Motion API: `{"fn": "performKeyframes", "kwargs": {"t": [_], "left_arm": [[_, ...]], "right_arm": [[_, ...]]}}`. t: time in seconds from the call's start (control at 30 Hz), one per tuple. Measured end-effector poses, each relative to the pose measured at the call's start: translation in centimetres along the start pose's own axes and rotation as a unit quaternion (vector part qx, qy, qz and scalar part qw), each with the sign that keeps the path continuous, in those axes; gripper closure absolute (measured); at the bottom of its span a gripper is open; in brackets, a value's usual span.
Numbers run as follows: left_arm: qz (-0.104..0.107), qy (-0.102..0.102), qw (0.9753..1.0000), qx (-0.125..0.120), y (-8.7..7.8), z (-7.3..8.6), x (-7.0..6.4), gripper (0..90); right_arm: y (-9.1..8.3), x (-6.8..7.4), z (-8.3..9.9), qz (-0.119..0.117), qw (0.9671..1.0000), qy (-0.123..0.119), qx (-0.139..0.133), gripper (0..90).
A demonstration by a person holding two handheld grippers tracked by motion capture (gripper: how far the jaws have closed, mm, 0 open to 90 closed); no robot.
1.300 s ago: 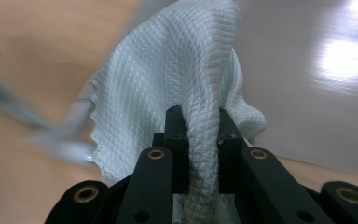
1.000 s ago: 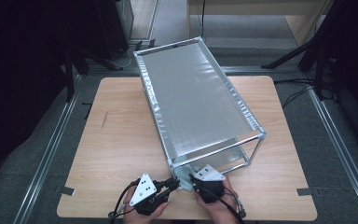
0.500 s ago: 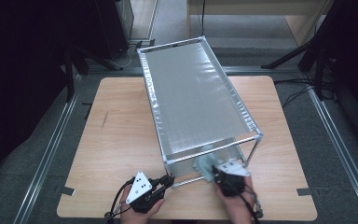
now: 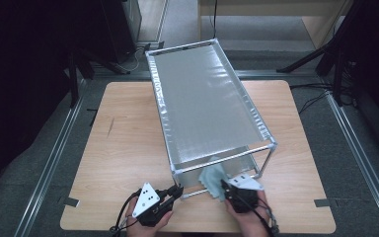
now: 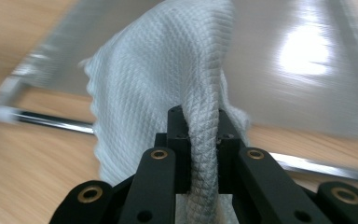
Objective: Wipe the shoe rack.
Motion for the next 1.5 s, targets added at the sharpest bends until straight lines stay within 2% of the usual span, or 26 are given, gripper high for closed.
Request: {"fn": "performKeyframes", "kwargs": {"t": [0.2, 0.27, 0.33, 0.37, 0.4, 0.53, 0.57, 0.7, 0.73, 0.77, 0.8, 0.83, 0.87, 0.9, 0.97, 1.0, 1.07, 1.1, 1.13, 1.17, 1.2, 1.23, 1.3, 1.4, 1.43, 1.5], "left_arm": [[-0.019, -0.001, 0.9998, -0.004, -0.3, 0.0, 1.4, 81.0], [-0.030, -0.001, 0.9995, -0.004, -0.6, 0.0, 2.1, 81.2], [-0.037, -0.005, 0.9993, -0.006, -0.9, 0.0, 2.9, 81.1], [-0.042, -0.006, 0.9991, -0.006, -1.1, 0.0, 3.4, 81.2], [-0.047, -0.007, 0.9989, -0.006, -1.3, 0.1, 3.8, 81.2], [-0.059, -0.015, 0.9981, -0.009, -1.9, 0.2, 4.9, 81.1], [-0.065, -0.019, 0.9976, -0.012, -2.4, 0.4, 5.3, 81.0], [-0.076, -0.020, 0.9968, -0.018, -3.4, 0.8, 5.9, 81.0], [-0.076, -0.020, 0.9968, -0.018, -3.4, 0.8, 5.9, 80.9], [-0.084, -0.023, 0.9960, -0.022, -3.9, 1.0, 6.3, 80.9], [-0.084, -0.023, 0.9960, -0.022, -3.9, 1.0, 6.3, 80.9], [-0.094, -0.028, 0.9949, -0.025, -4.4, 1.2, 6.6, 80.8], [-0.094, -0.028, 0.9949, -0.025, -4.4, 1.2, 6.6, 80.8], [-0.095, -0.033, 0.9945, -0.029, -4.9, 1.4, 6.9, 80.7], [-0.095, -0.038, 0.9942, -0.032, -5.2, 1.5, 7.0, 80.5], [-0.086, -0.046, 0.9945, -0.037, -5.4, 1.5, 7.1, 78.7], [-0.063, -0.057, 0.9953, -0.045, -5.7, 1.4, 7.2, 69.1], [-0.064, -0.054, 0.9953, -0.049, -5.9, 1.3, 7.3, 62.7], [-0.064, -0.054, 0.9953, -0.049, -5.9, 1.3, 7.3, 52.9], [-0.075, -0.049, 0.9944, -0.055, -6.3, 1.1, 7.6, 44.1], [-0.075, -0.049, 0.9944, -0.055, -6.3, 1.1, 7.6, 39.1], [-0.094, -0.055, 0.9924, -0.059, -6.8, 1.0, 8.2, 34.9], [-0.110, -0.060, 0.9901, -0.064, -7.3, 1.0, 8.9, 28.4], [-0.136, -0.063, 0.9862, -0.070, -8.2, 1.1, 9.9, 22.8], [-0.136, -0.063, 0.9862, -0.070, -8.2, 1.1, 9.9, 20.8], [-0.148, -0.069, 0.9833, -0.079, -9.0, 1.0, 10.7, 19.1]], "right_arm": [[-3.3, -4.8, 0.7, 0.032, 0.9995, -0.008, 0.000, 81.9], [-4.3, -6.1, 0.8, 0.019, 0.9998, 0.003, -0.005, 82.0], [-5.2, -7.1, 0.9, -0.008, 0.9997, 0.017, -0.016, 82.0], [-5.9, -7.7, 0.9, -0.036, 0.9986, 0.024, -0.030, 81.9], [-6.3, -8.2, 0.9, -0.045, 0.9979, 0.024, -0.040, 81.9], [-7.1, -9.6, 0.4, -0.028, 0.9976, 0.028, -0.058, 82.0], [-7.1, -10.5, 0.1, -0.010, 0.9965, 0.047, -0.068, 82.0], [-5.8, -12.2, -0.8, 0.041, 0.9914, 0.093, -0.083, 82.0], [-5.8, -12.2, -0.8, 0.041, 0.9914, 0.093, -0.083, 82.0], [-4.9, -12.7, -1.4, 0.061, 0.9893, 0.098, -0.089, 82.0], [-4.9, -12.7, -1.4, 0.061, 0.9893, 0.098, -0.089, 82.0], [-4.1, -13.3, -2.3, 0.080, 0.9866, 0.100, -0.101, 82.1], [-4.1, -13.3, -2.3, 0.080, 0.9866, 0.100, -0.101, 82.1], [-3.4, -13.9, -3.3, 0.094, 0.9840, 0.101, -0.113, 82.2], [-3.2, -14.1, -3.7, 0.100, 0.9829, 0.101, -0.117, 82.1], [-2.5, -14.8, -4.7, 0.106, 0.9815, 0.096, -0.127, 78.9], [-2.1, -15.0, -5.2, 0.109, 0.9812, 0.087, -0.133, 65.2], [-2.0, -15.1, -5.4, 0.106, 0.9817, 0.084, -0.135, 56.3], [-2.0, -15.1, -5.4, 0.106, 0.9817, 0.084, -0.135, 56.3], [-2.1, -15.1, -5.4, 0.107, 0.9811, 0.081, -0.140, 38.3], [-2.2, -15.1, -5.3, 0.110, 0.9805, 0.081, -0.142, 33.8], [-2.4, -15.2, -5.0, 0.118, 0.9791, 0.080, -0.145, 29.7], [-2.8, -15.6, -4.3, 0.124, 0.9777, 0.087, -0.146, 21.1], [-3.2, -16.2, -2.9, 0.126, 0.9772, 0.098, -0.140, 15.9], [-3.3, -16.5, -2.4, 0.126, 0.9775, 0.100, -0.136, 14.3], [-3.7, -16.8, -1.8, 0.126, 0.9775, 0.103, -0.134, 14.3]]}}
Point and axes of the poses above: each handheld gripper's, and its own axes: y roughly forward along the jaws, z roughly out of its underside, x roughly to its left, the point moved 6 cm from there along y, roughly forward along the jaws, and after that the axes turned 3 degrees about -z, right-handed, at the moved point
